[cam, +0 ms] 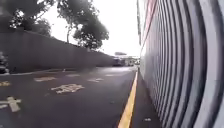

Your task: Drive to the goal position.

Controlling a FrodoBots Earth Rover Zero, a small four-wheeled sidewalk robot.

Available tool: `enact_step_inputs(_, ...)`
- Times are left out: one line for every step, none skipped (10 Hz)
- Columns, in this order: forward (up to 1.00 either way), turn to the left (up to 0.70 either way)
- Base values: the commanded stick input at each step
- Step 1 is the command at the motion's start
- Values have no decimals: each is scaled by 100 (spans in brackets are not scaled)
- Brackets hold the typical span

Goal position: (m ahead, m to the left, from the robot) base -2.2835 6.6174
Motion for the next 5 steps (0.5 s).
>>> enact_step_inputs(34,0)
enact_step_inputs(34,0)
enact_step_inputs(34,-36)
enact_step_inputs(33,-80)
enact_step_inputs(33,-80)
